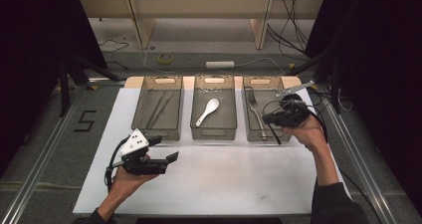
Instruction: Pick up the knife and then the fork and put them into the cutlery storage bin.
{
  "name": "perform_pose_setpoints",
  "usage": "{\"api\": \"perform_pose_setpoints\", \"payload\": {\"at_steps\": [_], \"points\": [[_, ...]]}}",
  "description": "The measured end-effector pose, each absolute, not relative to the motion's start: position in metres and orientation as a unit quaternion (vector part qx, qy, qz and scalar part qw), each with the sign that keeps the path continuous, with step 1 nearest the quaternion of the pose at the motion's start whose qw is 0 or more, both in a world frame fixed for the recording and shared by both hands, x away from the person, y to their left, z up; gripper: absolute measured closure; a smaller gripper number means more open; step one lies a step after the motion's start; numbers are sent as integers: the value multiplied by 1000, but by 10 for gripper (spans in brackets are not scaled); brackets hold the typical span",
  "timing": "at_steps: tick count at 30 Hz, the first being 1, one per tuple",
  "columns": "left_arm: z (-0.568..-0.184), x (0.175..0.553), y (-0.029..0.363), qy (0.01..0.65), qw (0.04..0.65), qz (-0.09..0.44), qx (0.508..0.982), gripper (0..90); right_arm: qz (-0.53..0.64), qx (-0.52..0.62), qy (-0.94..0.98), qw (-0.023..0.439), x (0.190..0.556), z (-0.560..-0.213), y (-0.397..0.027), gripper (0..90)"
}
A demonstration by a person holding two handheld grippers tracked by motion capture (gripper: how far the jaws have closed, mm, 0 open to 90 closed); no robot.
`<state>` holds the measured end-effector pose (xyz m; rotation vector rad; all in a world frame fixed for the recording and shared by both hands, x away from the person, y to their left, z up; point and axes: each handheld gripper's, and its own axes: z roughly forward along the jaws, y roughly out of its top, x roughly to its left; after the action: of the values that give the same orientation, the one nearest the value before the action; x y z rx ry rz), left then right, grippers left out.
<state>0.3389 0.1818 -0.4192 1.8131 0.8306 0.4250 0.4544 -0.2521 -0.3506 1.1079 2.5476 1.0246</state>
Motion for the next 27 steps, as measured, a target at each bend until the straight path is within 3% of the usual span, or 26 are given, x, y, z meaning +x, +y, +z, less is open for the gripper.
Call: {"api": "perform_pose_setpoints", "payload": {"at_steps": [17, 27], "points": [[-419, 339, 182, 344, 523, 177, 759, 174, 358, 401, 837, 106, 493, -329, -245, 852], [-419, 339, 181, 345, 525, 177, 757, 174, 354, 431, 821, 120, 515, -336, -248, 852]]}}
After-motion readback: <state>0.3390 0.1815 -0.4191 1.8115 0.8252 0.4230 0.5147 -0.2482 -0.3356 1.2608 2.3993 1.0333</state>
